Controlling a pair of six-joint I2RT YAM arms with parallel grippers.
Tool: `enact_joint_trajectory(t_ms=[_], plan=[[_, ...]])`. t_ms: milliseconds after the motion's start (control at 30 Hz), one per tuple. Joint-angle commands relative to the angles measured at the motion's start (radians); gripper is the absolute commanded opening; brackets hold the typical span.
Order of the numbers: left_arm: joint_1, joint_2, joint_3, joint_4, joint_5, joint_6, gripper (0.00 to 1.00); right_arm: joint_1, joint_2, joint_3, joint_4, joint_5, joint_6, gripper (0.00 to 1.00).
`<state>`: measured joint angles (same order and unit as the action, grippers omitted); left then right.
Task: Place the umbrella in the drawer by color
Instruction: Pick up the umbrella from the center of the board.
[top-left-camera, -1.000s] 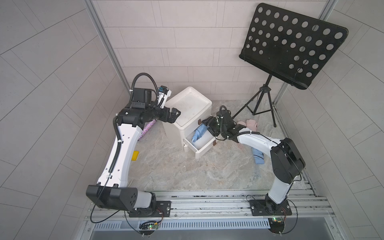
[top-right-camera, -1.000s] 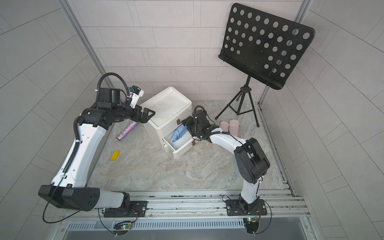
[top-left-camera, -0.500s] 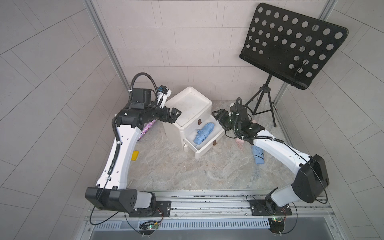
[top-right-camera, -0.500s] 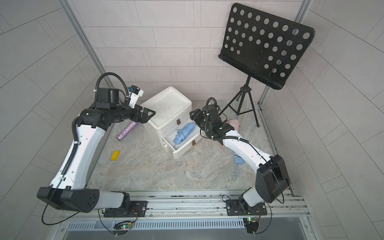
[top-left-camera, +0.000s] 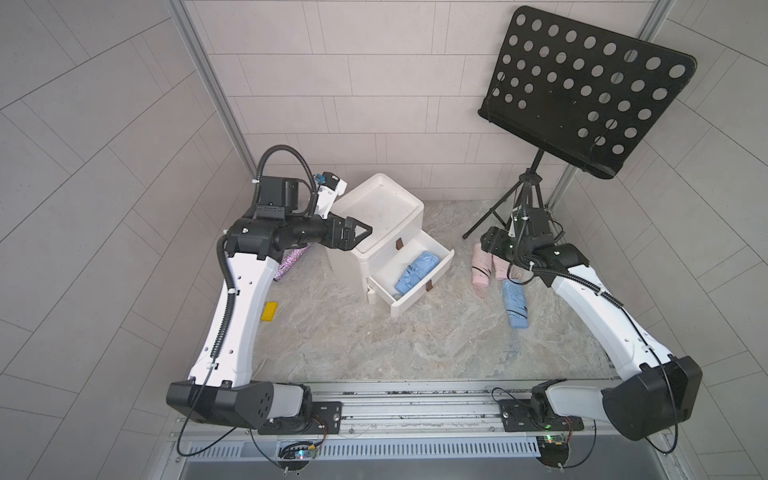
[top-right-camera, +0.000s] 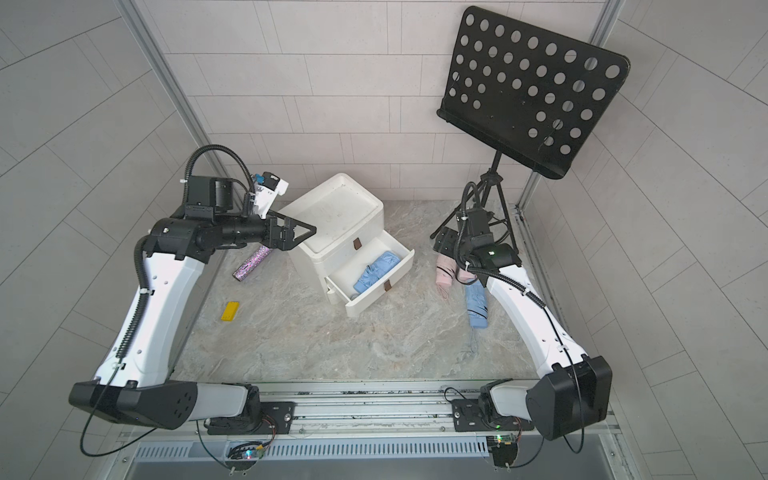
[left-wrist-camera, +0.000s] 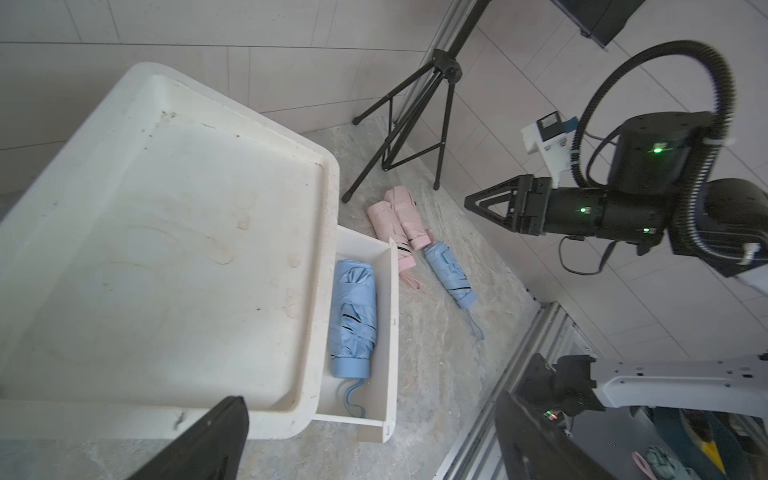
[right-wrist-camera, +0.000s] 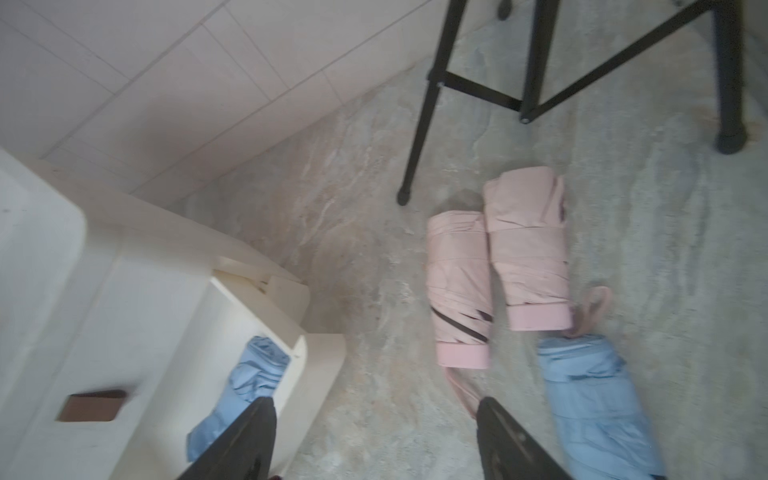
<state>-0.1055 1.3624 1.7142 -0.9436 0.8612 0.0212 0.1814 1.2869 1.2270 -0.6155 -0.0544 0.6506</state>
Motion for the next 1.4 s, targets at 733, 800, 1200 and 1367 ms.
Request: enact_joint_trajectory(t_ms=[733, 800, 1200, 1367], plan=[[-0.234, -0.021, -0.226, -0.04, 0.056, 0.052, 1.0, -0.26, 0.184, -0.331, 0.032, -0.015, -0.129, 0.85], [-0.234, -0.023, -0.233, -0.034, 0.057, 0.051, 1.0, -0.262, 0.223, -0.314, 0.031, -0.022, -0.142, 0.85], [-0.234, -0.03, -0.24, -0.023, 0.06, 0.038, 1.0, -0.263, 0.393, -0.22, 0.026, -0.035, -0.191, 0.85], [-0.234, -0.032, -0.24, -0.023, 0.062, 0.035, 1.0, -0.264, 0.434, -0.217, 0.04, -0.053, -0.2, 0.83]])
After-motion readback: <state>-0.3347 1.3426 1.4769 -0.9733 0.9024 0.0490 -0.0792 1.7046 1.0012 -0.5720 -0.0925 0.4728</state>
